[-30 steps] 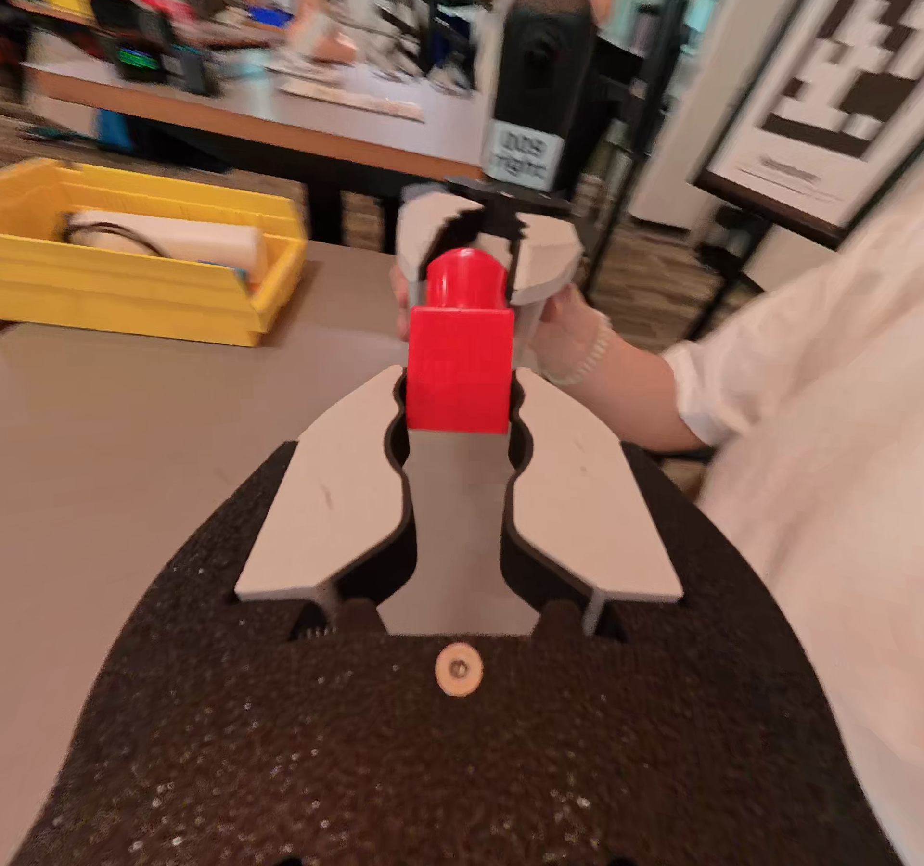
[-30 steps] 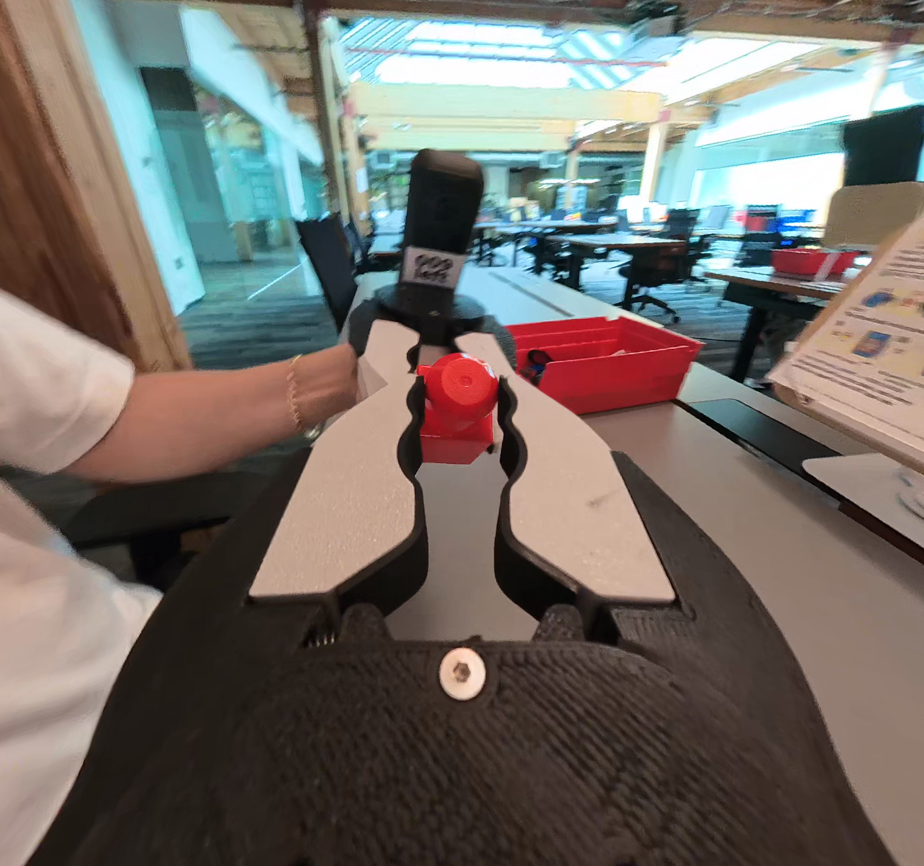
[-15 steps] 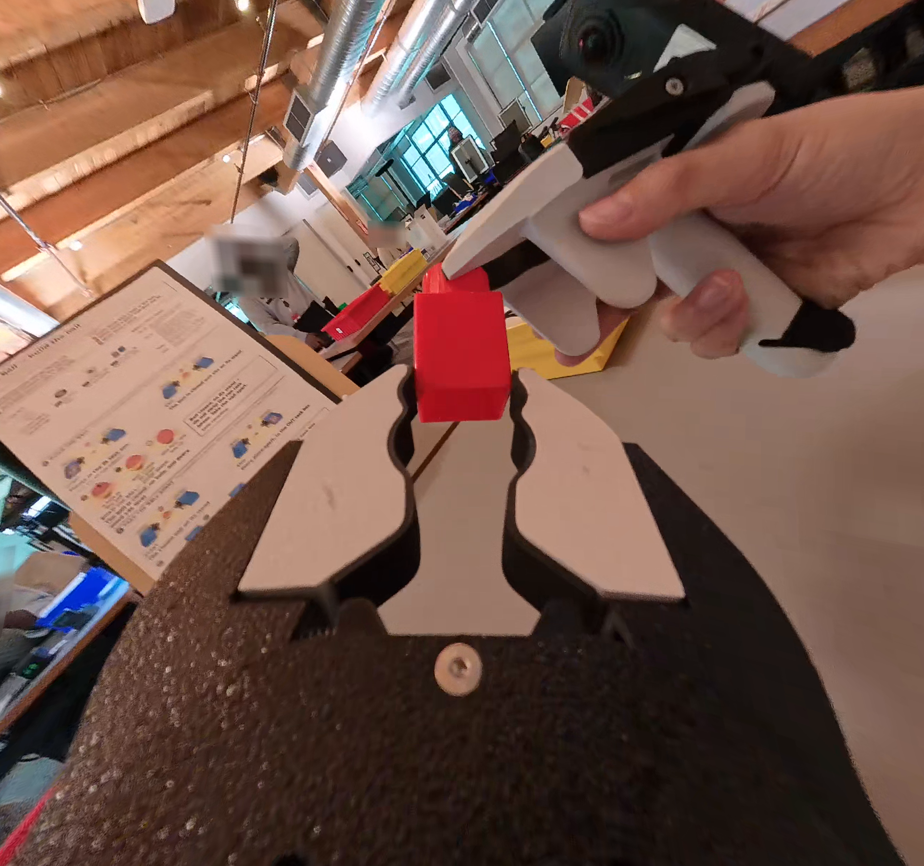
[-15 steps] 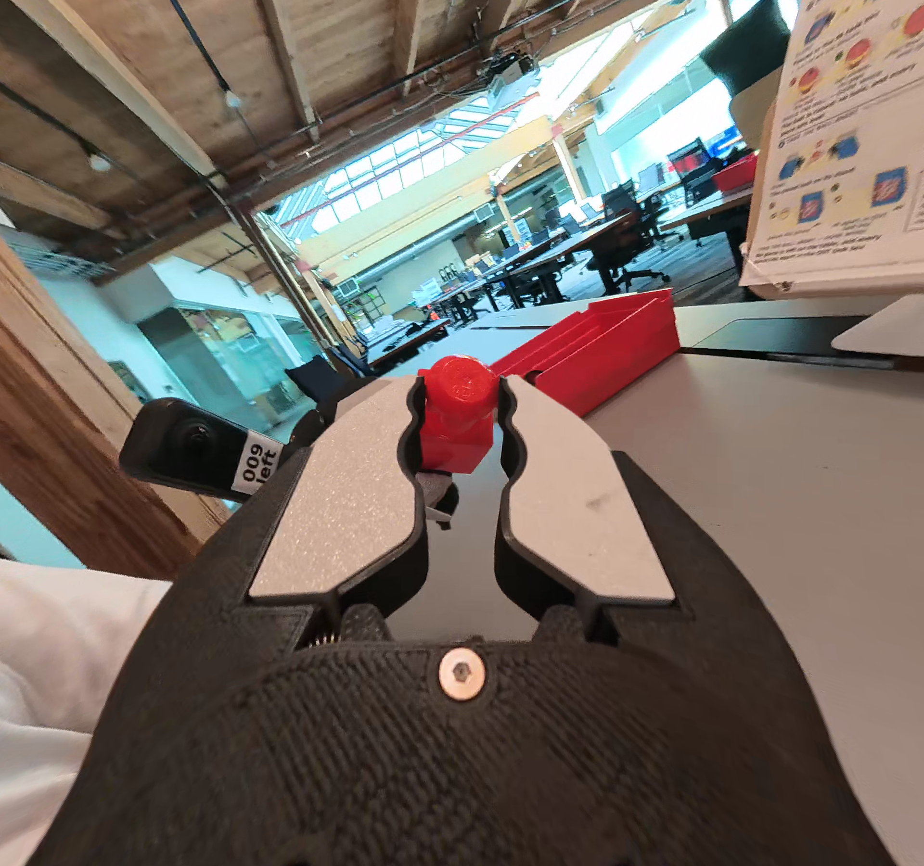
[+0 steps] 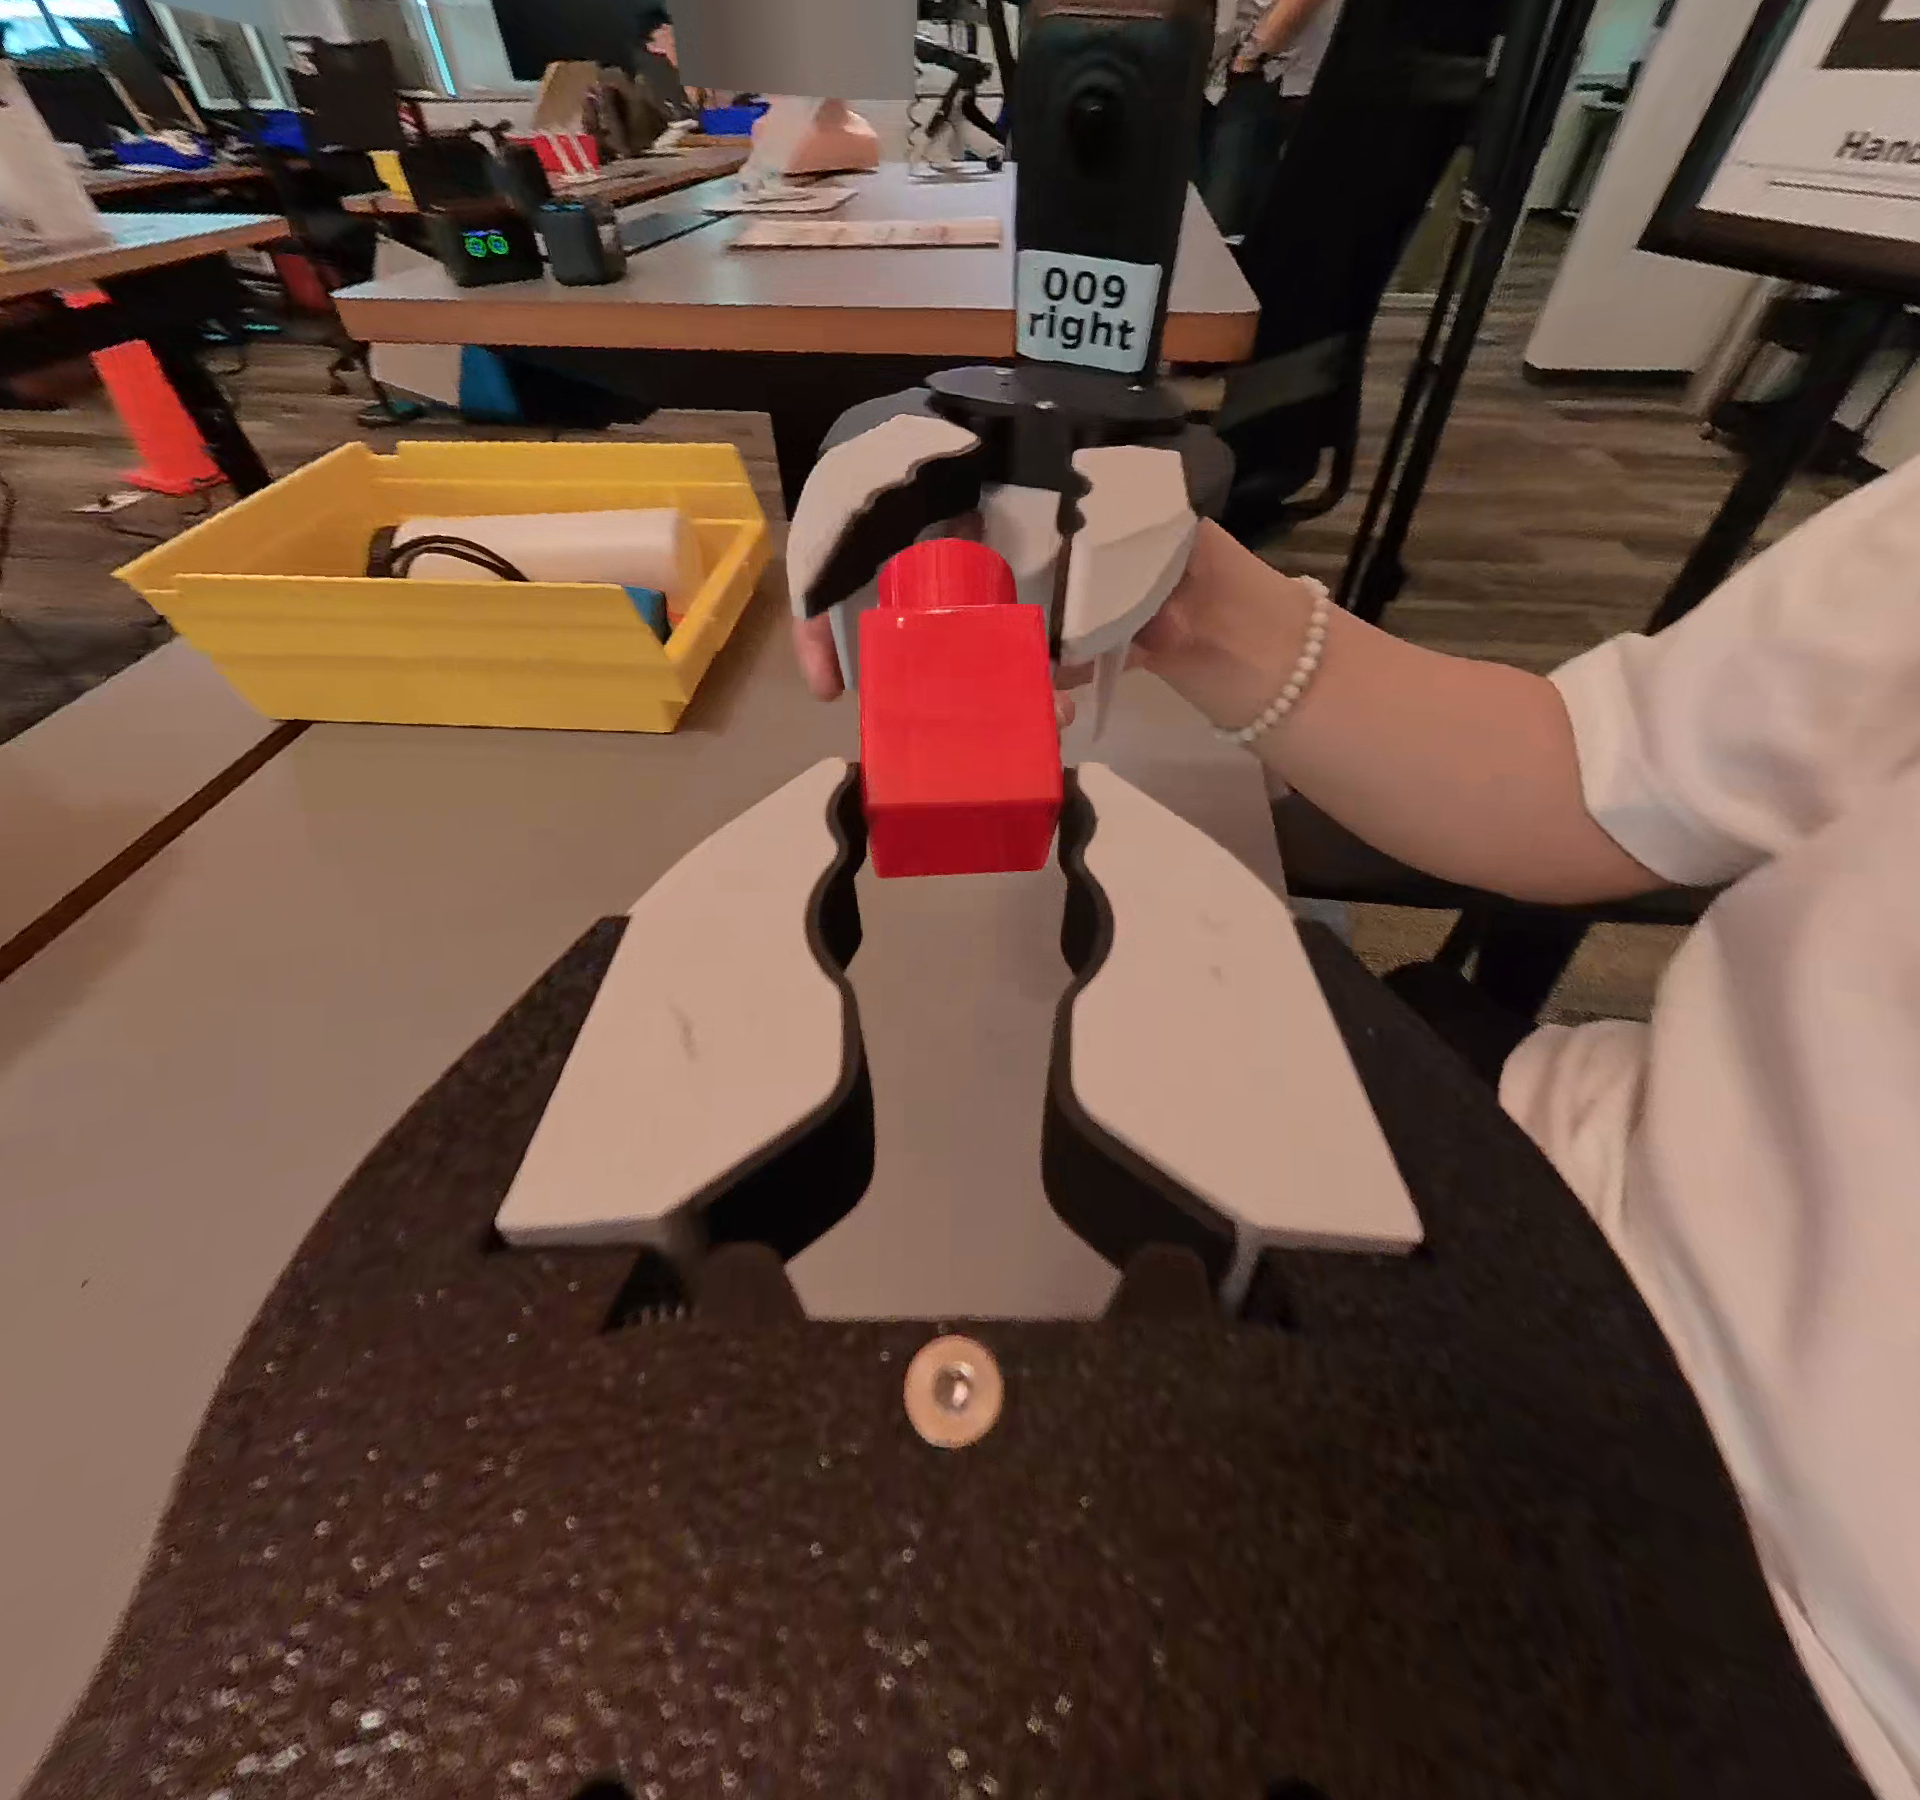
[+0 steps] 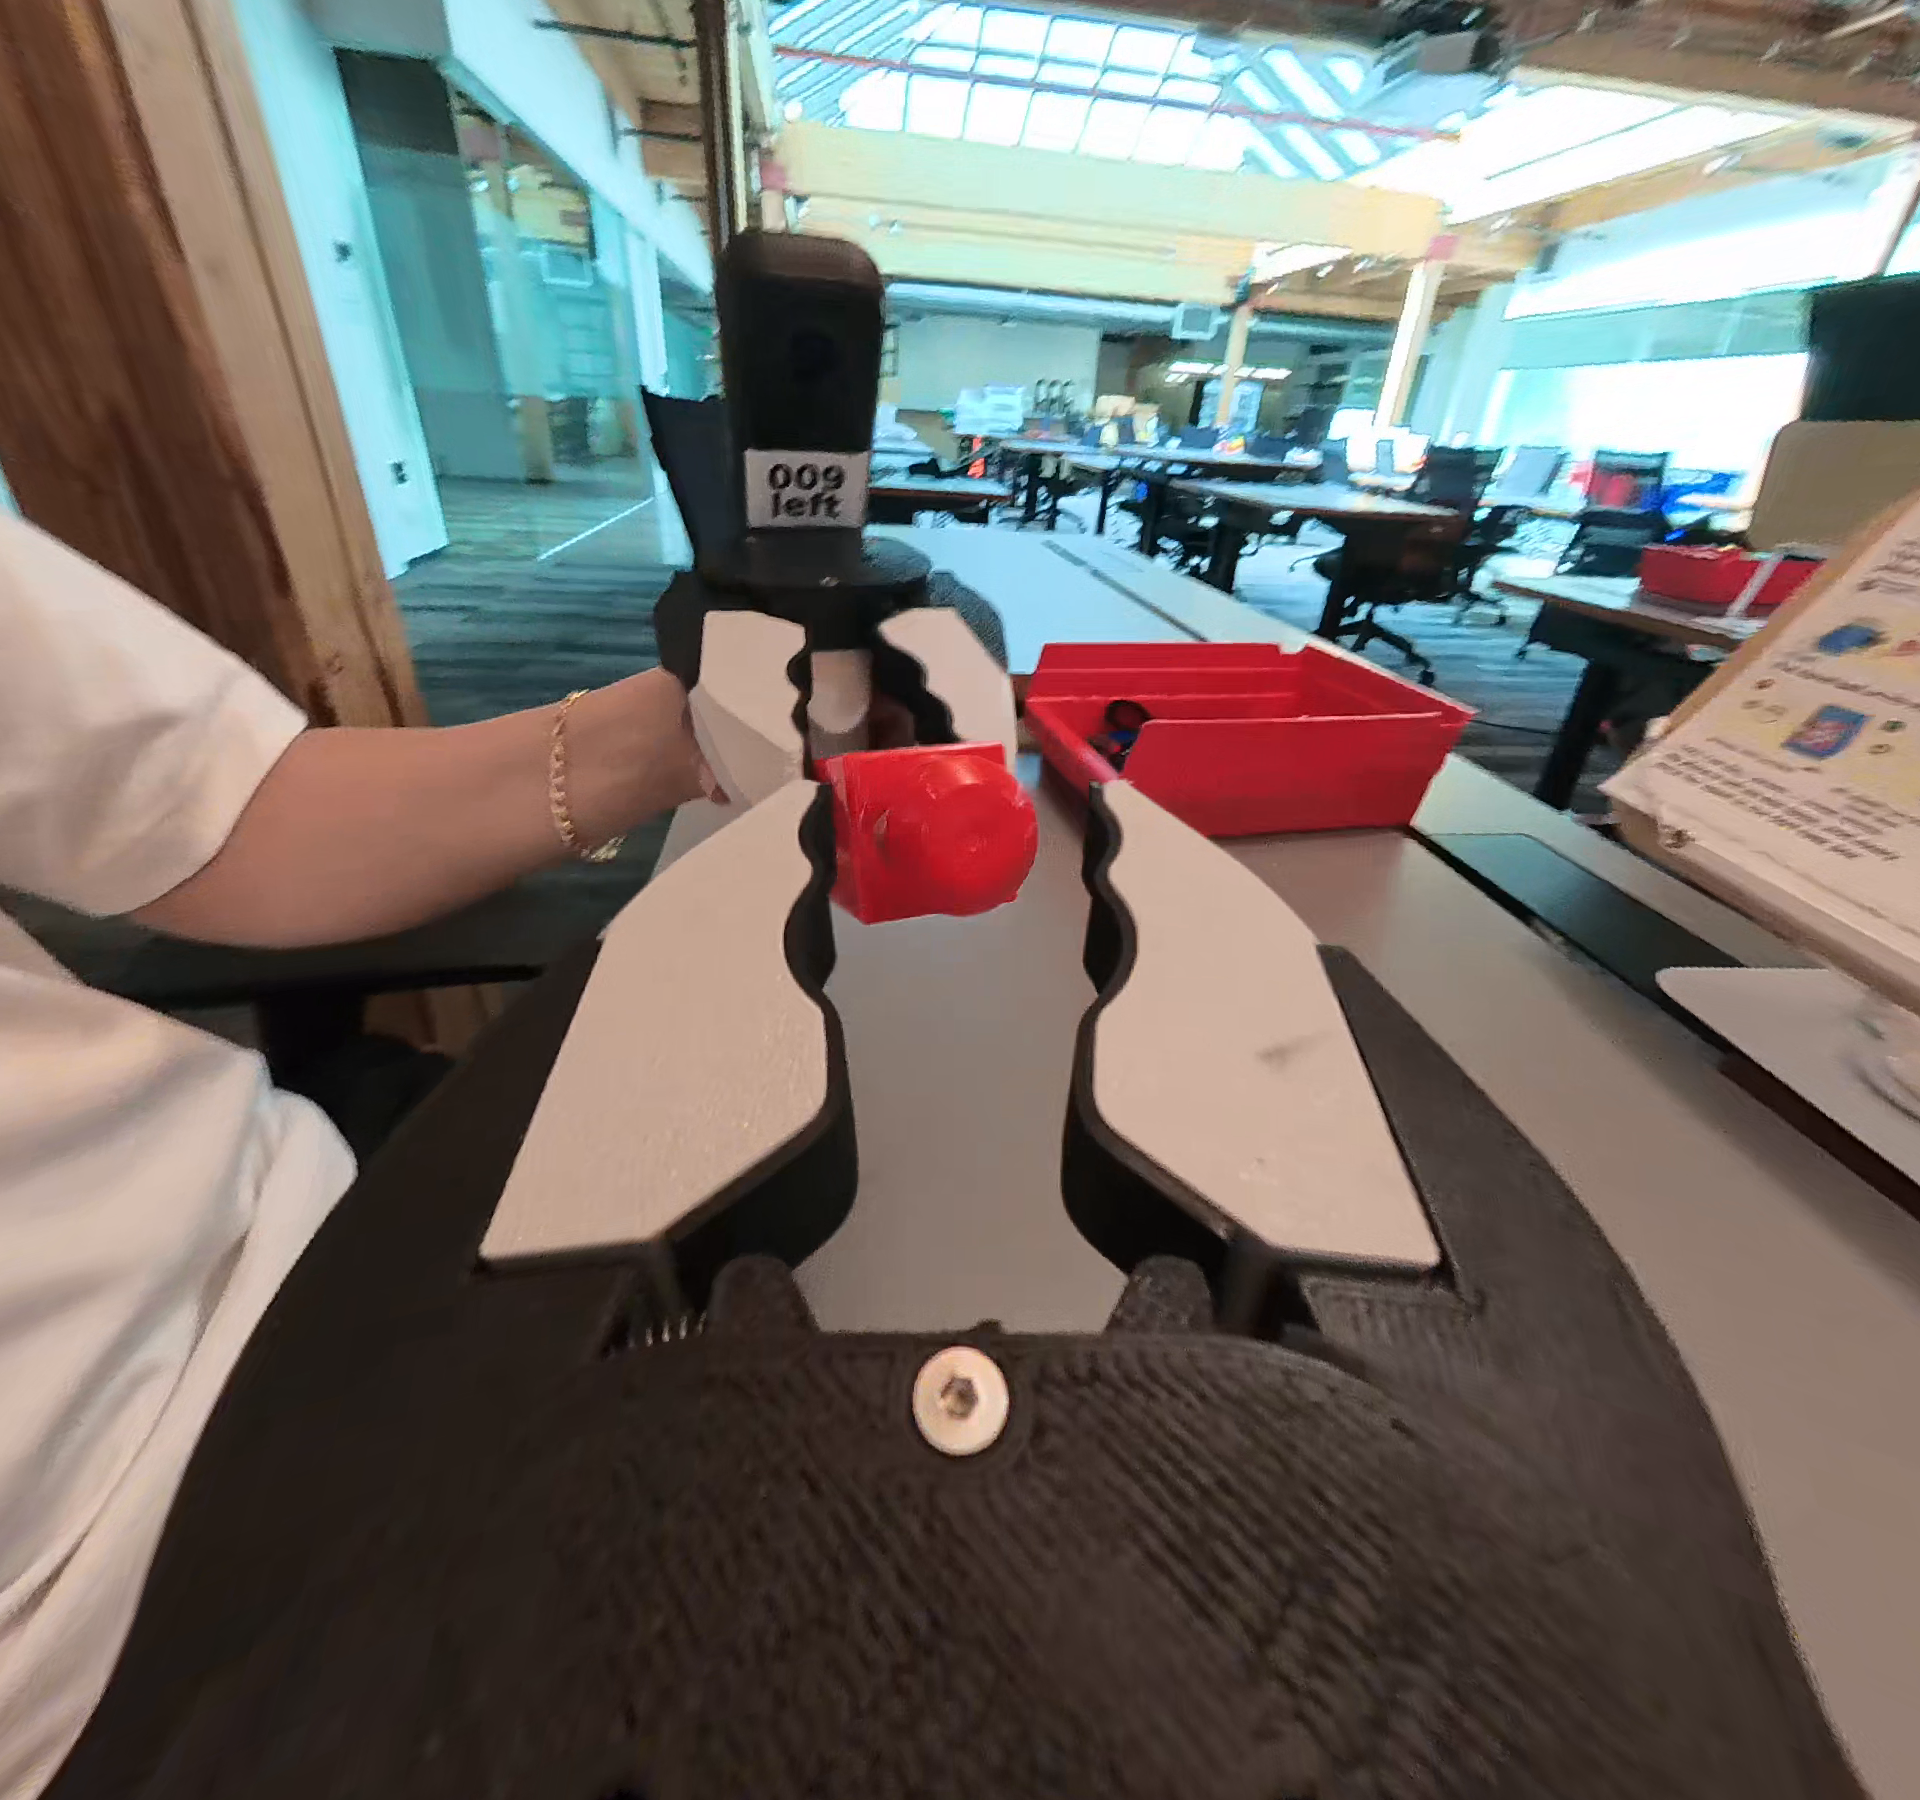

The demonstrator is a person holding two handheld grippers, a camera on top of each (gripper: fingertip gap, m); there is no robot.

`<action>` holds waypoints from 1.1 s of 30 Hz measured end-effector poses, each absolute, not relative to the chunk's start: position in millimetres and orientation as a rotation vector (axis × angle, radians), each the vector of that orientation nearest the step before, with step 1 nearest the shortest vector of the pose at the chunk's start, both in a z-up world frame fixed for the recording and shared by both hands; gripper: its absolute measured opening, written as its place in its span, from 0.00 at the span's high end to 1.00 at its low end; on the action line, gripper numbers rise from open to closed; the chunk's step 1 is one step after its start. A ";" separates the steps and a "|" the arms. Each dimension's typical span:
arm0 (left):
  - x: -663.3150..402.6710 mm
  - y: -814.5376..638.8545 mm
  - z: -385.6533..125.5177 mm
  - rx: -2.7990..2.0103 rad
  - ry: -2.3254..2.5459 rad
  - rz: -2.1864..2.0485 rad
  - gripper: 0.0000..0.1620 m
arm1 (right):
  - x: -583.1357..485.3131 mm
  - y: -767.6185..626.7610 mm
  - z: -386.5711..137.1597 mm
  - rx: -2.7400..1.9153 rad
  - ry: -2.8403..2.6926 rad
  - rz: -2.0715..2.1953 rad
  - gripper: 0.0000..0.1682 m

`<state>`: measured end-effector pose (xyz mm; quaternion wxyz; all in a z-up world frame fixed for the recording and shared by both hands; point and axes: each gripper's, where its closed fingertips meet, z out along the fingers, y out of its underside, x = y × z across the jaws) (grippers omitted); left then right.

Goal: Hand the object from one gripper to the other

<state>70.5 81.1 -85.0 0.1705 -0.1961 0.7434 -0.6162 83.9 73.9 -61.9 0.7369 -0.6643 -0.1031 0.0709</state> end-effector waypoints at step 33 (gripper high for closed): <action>93.6 92.0 -64.9 -0.460 1.816 -1.653 0.78 | 110.3 80.0 -73.2 -1.493 -0.137 -0.002 0.65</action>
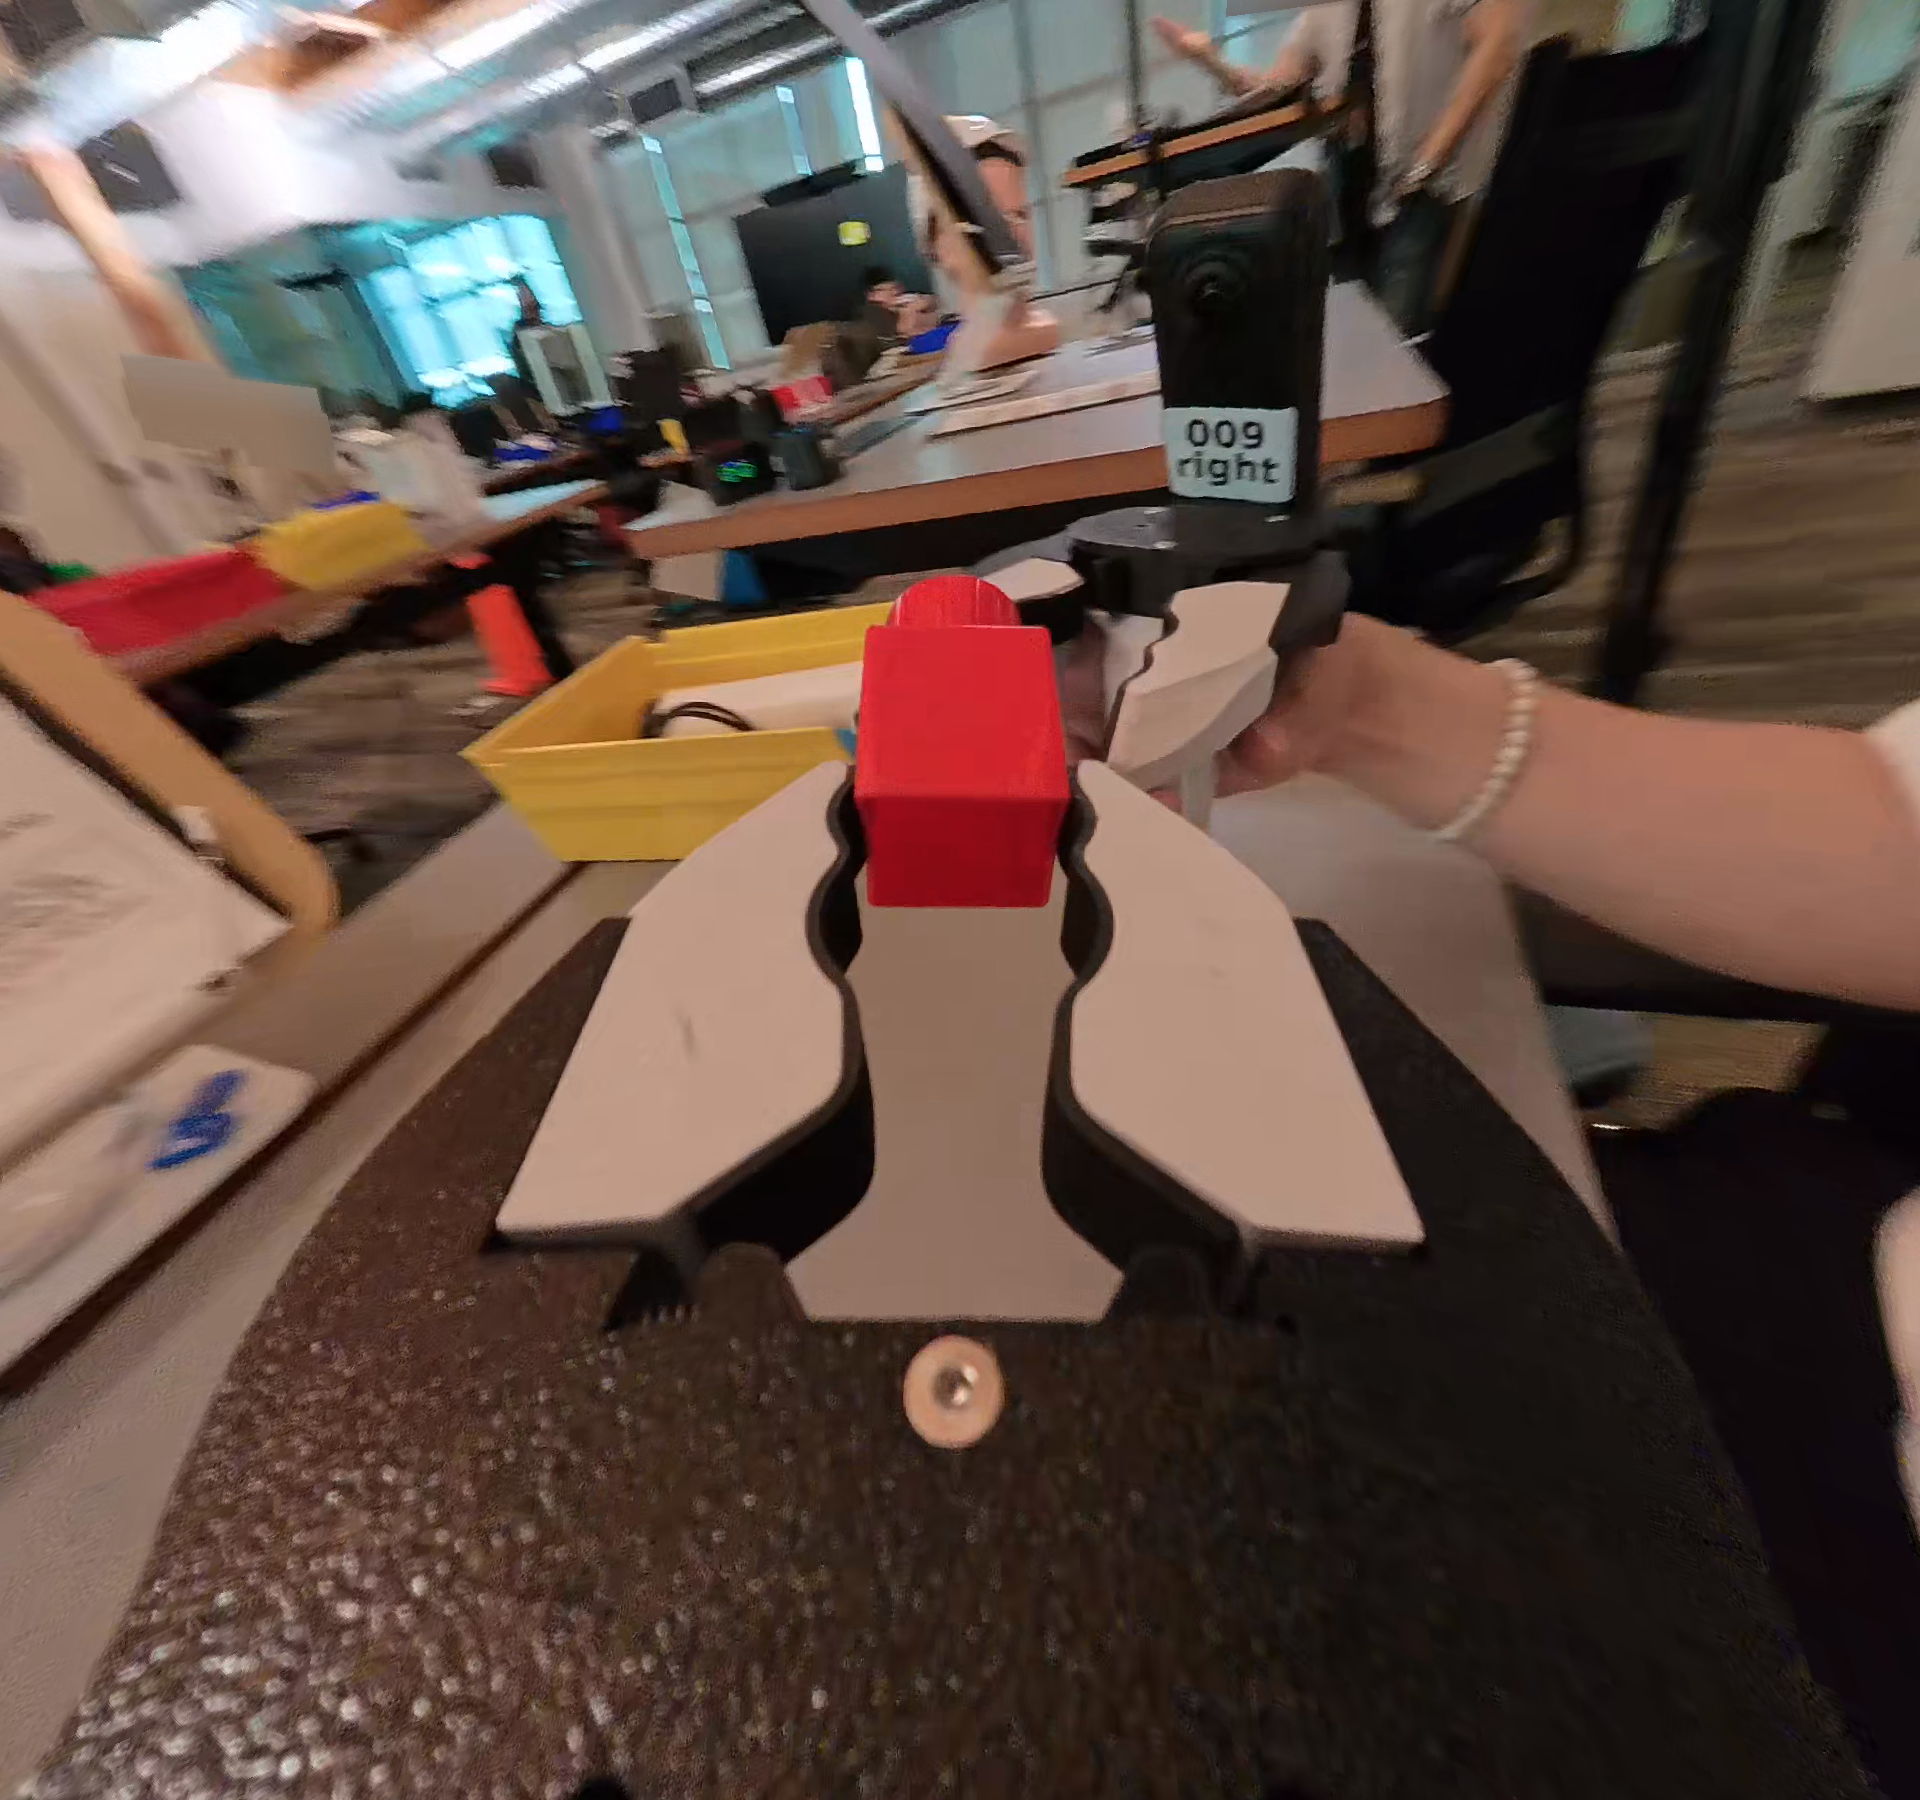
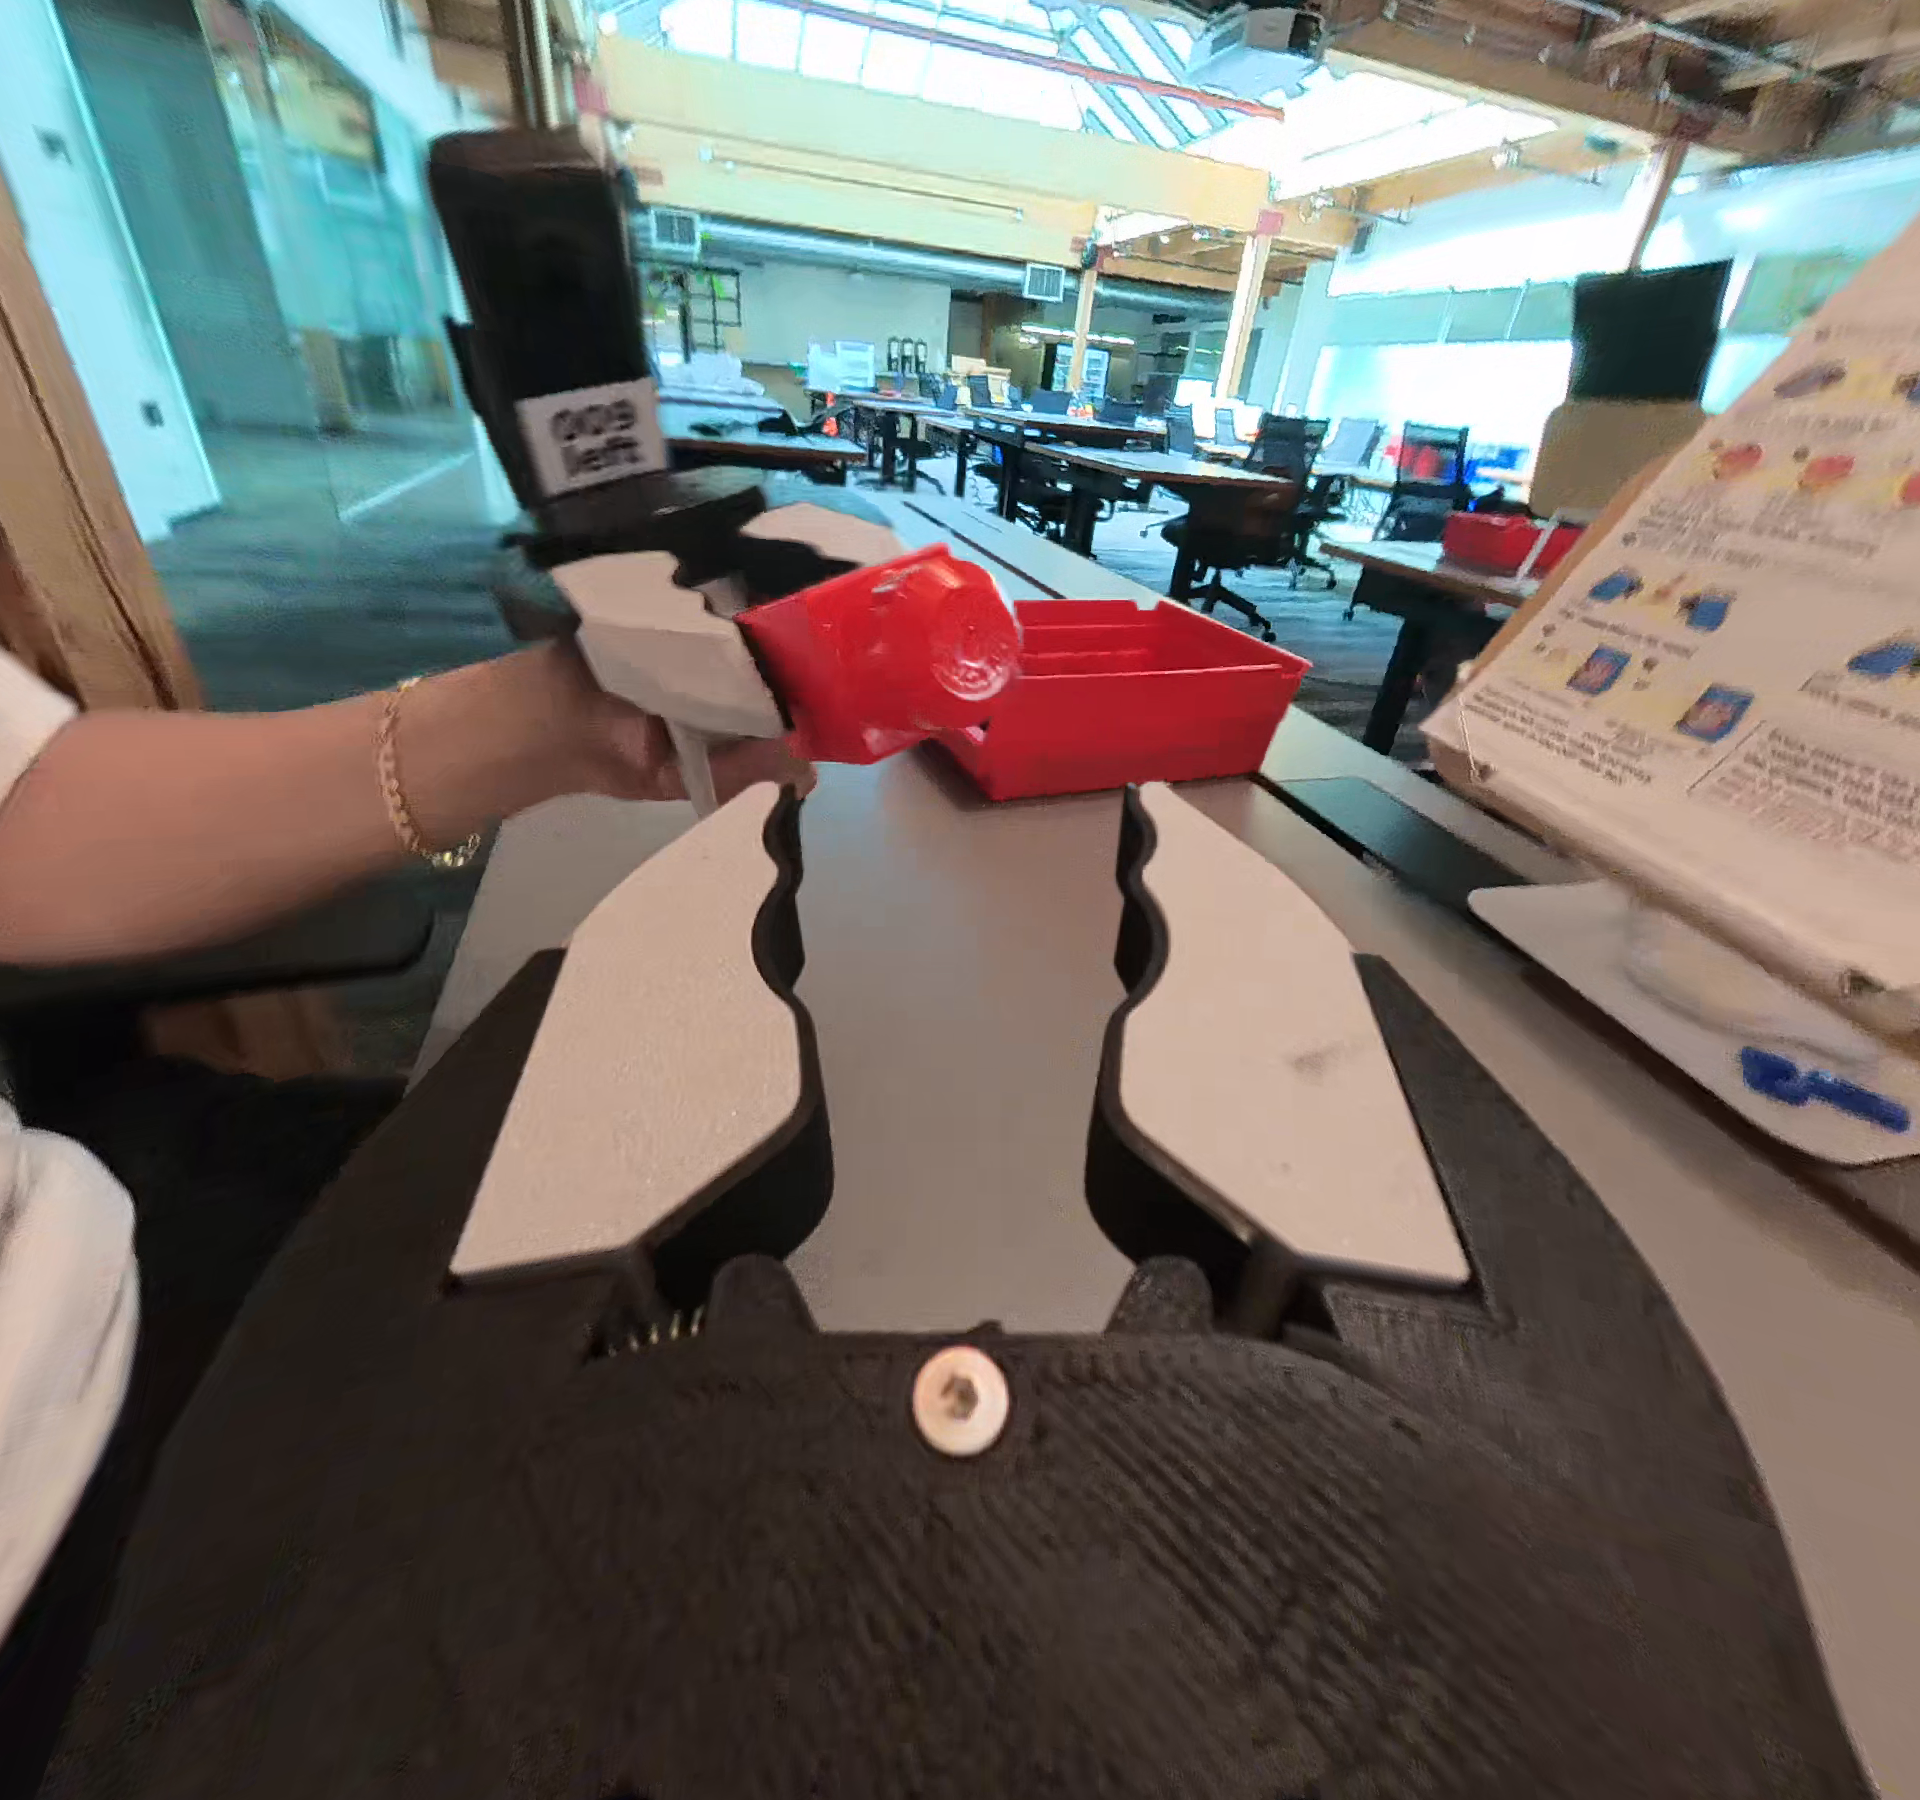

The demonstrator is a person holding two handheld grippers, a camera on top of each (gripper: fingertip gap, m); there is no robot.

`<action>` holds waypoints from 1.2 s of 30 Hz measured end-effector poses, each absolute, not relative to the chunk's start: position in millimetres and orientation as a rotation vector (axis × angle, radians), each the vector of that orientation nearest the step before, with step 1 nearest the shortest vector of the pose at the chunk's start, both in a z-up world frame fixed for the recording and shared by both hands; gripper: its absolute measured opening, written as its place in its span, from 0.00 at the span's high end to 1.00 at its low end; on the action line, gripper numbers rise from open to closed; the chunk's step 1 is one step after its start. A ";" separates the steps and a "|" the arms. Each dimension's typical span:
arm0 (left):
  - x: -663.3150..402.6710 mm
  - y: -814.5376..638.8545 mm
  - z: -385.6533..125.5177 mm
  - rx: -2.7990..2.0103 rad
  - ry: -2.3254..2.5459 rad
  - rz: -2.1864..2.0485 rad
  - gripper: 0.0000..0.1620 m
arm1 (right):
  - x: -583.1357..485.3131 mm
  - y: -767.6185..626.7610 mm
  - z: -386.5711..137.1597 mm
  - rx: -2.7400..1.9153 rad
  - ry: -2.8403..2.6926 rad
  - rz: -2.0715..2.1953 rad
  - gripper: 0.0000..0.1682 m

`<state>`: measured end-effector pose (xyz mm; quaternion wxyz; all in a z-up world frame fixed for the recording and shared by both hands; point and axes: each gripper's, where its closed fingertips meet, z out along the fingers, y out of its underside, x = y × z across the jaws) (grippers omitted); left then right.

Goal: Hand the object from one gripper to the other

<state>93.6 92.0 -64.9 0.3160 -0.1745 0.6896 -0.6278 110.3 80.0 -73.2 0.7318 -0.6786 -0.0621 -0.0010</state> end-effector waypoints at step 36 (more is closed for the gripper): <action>102.4 101.3 -70.0 -0.446 1.690 -1.404 0.79 | 115.5 76.9 -51.2 -1.376 0.052 0.207 0.73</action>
